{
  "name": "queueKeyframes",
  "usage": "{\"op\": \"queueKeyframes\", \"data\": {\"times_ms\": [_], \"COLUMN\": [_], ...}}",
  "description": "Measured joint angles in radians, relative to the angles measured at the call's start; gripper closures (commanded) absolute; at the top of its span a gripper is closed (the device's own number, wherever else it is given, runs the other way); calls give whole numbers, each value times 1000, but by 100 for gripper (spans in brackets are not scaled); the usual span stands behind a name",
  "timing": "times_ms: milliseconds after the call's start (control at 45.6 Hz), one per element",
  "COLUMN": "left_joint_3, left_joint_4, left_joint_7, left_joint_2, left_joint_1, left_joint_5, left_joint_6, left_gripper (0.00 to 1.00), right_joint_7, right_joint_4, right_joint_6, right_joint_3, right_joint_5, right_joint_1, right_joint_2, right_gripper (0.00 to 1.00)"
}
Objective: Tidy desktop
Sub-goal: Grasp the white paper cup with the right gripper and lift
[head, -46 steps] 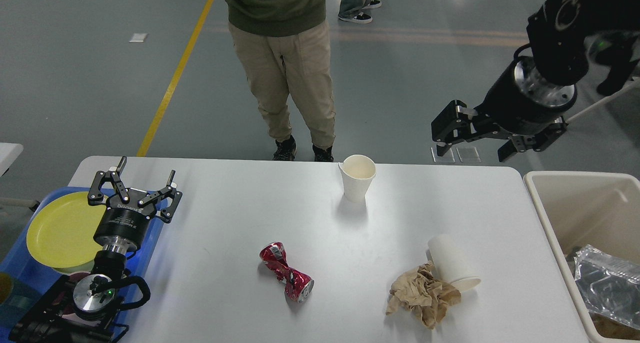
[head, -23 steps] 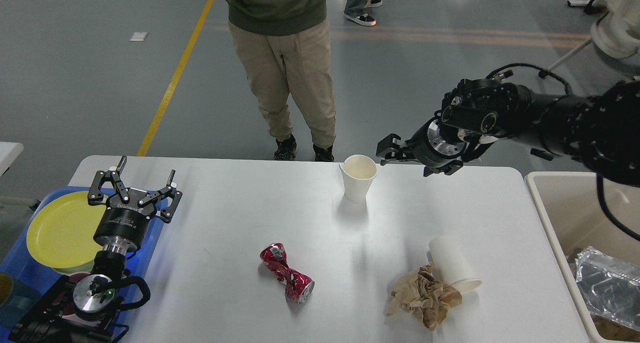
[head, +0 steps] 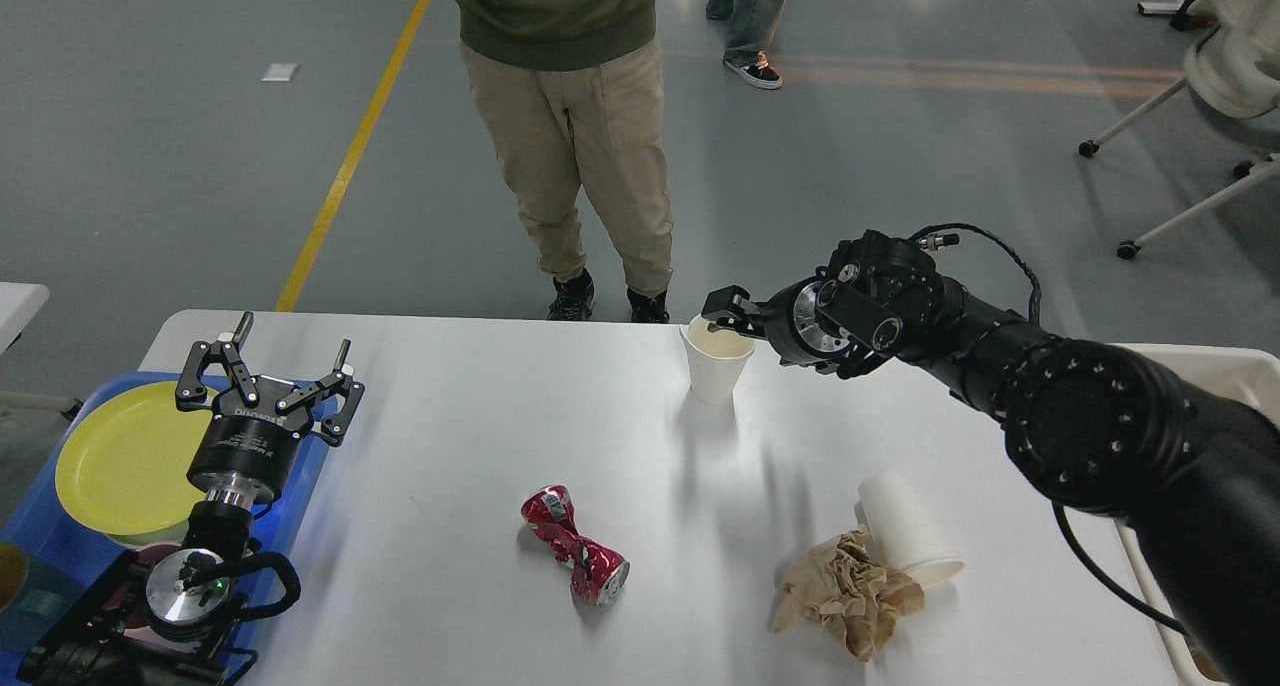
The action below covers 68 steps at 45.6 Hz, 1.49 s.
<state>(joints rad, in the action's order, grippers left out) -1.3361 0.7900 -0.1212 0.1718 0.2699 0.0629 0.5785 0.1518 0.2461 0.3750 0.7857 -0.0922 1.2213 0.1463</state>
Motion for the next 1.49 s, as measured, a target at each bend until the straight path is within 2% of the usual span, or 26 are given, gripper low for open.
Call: {"op": "queueKeyframes", "data": {"times_ms": [132,307,570,833,1097,1294,1404,1491], "left_joint_3": [0,0,0,0,0,0,0,0], "left_joint_4": [0,0,0,0,0,0,0,0], "left_joint_7": [0,0,0,0,0,0,0,0], "left_joint_2": [0,0,0,0,0,0,0,0], "left_joint_1": [0,0,0,0,0,0,0,0], "left_joint_5": [0,0,0,0,0,0,0,0], "left_joint_6": [0,0,0,0,0,0,0,0], "left_gripper": [4,4,4,4,4,4,4,4], "right_joint_7": [0,-1,-1,-1,-2,-2,-2,0], "right_joint_4": [-11,-10,-8,-6,2,3,4,5], "right_joint_6": [-82,-136,-199,-212,-212,-211,-208,-201], "right_joint_3": [-8,-20,-26,-26,-27,-27,-28,-27], "right_joint_5": [0,-1,-1,-1,0,0,0,4], "right_joint_1": [-38,-55,-79,-85,-95,-105,-107,-108], "right_joint_2": [21,31,31,30,30,31,31,32], "right_gripper": [0,0,7,37,47,74,99,100]}}
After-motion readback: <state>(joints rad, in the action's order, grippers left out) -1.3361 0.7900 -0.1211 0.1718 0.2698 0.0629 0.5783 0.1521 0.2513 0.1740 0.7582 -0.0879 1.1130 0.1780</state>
